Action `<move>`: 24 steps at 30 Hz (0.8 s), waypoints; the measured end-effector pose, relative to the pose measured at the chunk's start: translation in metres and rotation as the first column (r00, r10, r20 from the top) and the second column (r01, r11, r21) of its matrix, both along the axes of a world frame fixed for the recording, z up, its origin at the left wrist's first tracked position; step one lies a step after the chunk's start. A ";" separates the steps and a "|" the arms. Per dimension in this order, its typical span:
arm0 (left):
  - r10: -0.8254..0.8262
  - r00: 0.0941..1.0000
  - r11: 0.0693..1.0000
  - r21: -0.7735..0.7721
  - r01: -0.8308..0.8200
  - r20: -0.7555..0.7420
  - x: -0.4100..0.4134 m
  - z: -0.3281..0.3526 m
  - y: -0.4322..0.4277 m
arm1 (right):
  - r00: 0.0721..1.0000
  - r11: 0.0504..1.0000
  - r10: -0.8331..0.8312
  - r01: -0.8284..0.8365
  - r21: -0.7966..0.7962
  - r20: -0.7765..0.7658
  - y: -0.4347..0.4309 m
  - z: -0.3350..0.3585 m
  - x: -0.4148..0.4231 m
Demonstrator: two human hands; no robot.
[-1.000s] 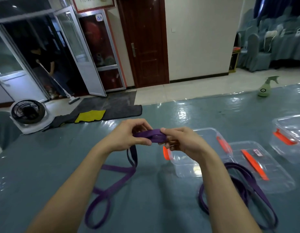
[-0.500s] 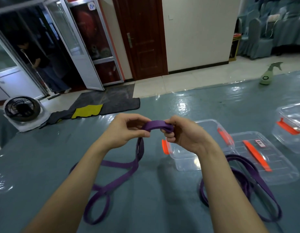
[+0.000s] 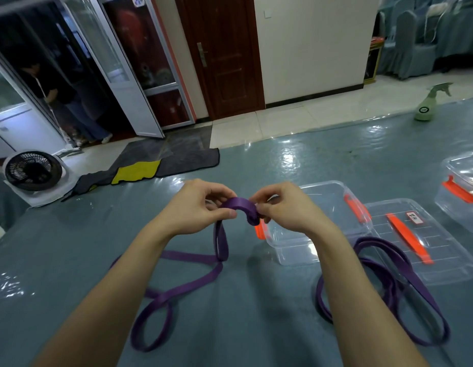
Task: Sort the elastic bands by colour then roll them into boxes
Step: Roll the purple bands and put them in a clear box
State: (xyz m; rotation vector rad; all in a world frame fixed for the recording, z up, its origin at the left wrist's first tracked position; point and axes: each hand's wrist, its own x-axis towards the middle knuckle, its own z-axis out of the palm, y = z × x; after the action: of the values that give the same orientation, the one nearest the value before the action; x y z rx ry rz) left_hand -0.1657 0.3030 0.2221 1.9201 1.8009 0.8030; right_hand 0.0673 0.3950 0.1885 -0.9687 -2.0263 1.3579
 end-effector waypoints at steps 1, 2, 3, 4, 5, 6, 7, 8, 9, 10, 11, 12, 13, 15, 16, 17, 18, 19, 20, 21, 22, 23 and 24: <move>0.001 1.000 1.000 0.006 -0.001 -0.015 0.002 0.001 0.002 | 0.999 0.999 0.035 -0.035 0.013 -0.004 -0.002 0.001 0.000; 0.000 1.000 1.000 0.007 0.000 -0.029 0.003 0.004 0.003 | 0.997 0.997 0.076 -0.076 0.004 -0.021 -0.005 0.001 0.000; -0.004 0.999 1.000 0.005 0.005 -0.050 0.005 0.006 0.005 | 0.993 0.994 0.106 -0.107 -0.006 -0.042 -0.008 0.001 0.000; -0.011 0.997 1.000 -0.002 0.011 -0.075 0.006 0.009 0.005 | 0.992 0.994 0.112 -0.112 0.004 -0.055 -0.009 0.000 0.000; -0.018 0.996 1.000 -0.011 0.017 -0.092 0.007 0.011 0.006 | 0.994 0.995 0.096 -0.094 0.033 -0.055 -0.010 -0.002 0.001; -0.024 0.995 1.000 -0.019 0.022 -0.097 0.008 0.012 0.007 | 0.996 0.995 0.071 -0.067 0.067 -0.053 -0.010 -0.004 0.000; -0.026 0.995 0.999 -0.023 0.024 -0.097 0.009 0.013 0.007 | 0.997 0.995 0.050 -0.044 0.094 -0.060 -0.010 -0.005 0.000; -0.024 0.995 1.000 -0.022 0.022 -0.093 0.010 0.013 0.007 | 0.997 0.993 0.035 -0.027 0.114 -0.071 -0.010 -0.007 0.000; -0.020 0.996 1.000 -0.018 0.019 -0.087 0.010 0.014 0.008 | 0.997 0.991 0.022 -0.011 0.134 -0.079 -0.010 -0.009 0.000; -0.018 0.997 1.000 -0.016 0.017 -0.077 0.010 0.015 0.008 | 0.997 0.988 0.009 0.004 0.157 -0.078 -0.009 -0.010 0.001; -0.017 0.997 1.000 -0.015 0.016 -0.070 0.010 0.017 0.008 | 0.997 0.983 -0.003 0.016 0.182 -0.071 -0.007 -0.011 0.002; -0.018 0.998 1.000 -0.016 0.017 -0.066 0.010 0.018 0.008 | 0.997 0.979 -0.011 0.025 0.200 -0.071 -0.004 -0.012 0.003; -0.021 0.998 1.000 -0.017 0.020 -0.061 0.010 0.020 0.008 | 0.996 0.978 -0.014 0.033 0.206 -0.093 -0.002 -0.012 0.005; -0.034 0.999 0.999 -0.013 0.034 -0.018 0.009 0.023 0.009 | 0.978 0.991 -0.017 0.044 0.123 -0.210 0.000 -0.013 0.009; -0.043 0.999 0.999 -0.006 0.043 0.006 0.009 0.024 0.009 | 0.958 0.997 -0.027 0.045 0.057 -0.286 0.000 -0.013 0.010; -0.052 0.998 0.999 0.001 0.052 0.023 0.010 0.022 0.010 | 0.934 0.999 -0.039 0.039 -0.006 -0.356 0.000 -0.012 0.011; -0.058 0.997 0.998 0.005 0.058 0.044 0.011 0.020 0.010 | 0.911 0.998 -0.050 0.031 -0.052 -0.410 0.000 -0.012 0.012; -0.061 0.995 0.998 0.006 0.061 0.081 0.013 0.018 0.011 | 0.891 0.996 -0.058 0.024 -0.081 -0.451 0.000 -0.012 0.011; -0.062 0.989 0.998 0.010 0.061 0.131 0.015 0.015 0.012 | 0.876 0.995 -0.063 0.020 -0.095 -0.479 0.000 -0.013 0.011; -0.062 0.982 0.998 0.023 0.059 0.177 0.018 0.011 0.012 | 0.862 0.994 -0.069 0.018 -0.105 -0.502 -0.001 -0.013 0.010; -0.062 0.975 0.998 0.044 0.054 0.211 0.021 0.007 0.013 | 0.847 0.993 -0.077 0.016 -0.120 -0.527 -0.002 -0.012 0.009; -0.061 0.968 0.997 0.065 0.047 0.244 0.024 0.004 0.013 | 0.830 0.990 -0.086 0.011 -0.139 -0.552 -0.003 -0.012 0.007; -0.060 0.956 0.996 0.083 0.038 0.288 0.026 0.002 0.012 | 0.817 0.988 -0.094 0.006 -0.154 -0.570 -0.004 -0.012 0.006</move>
State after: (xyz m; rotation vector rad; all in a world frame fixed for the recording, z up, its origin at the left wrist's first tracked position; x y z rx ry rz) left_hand -0.1395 0.3154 0.2240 1.7760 1.5608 1.0888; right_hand 0.0737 0.3907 0.1766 -0.5585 -1.4461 1.5555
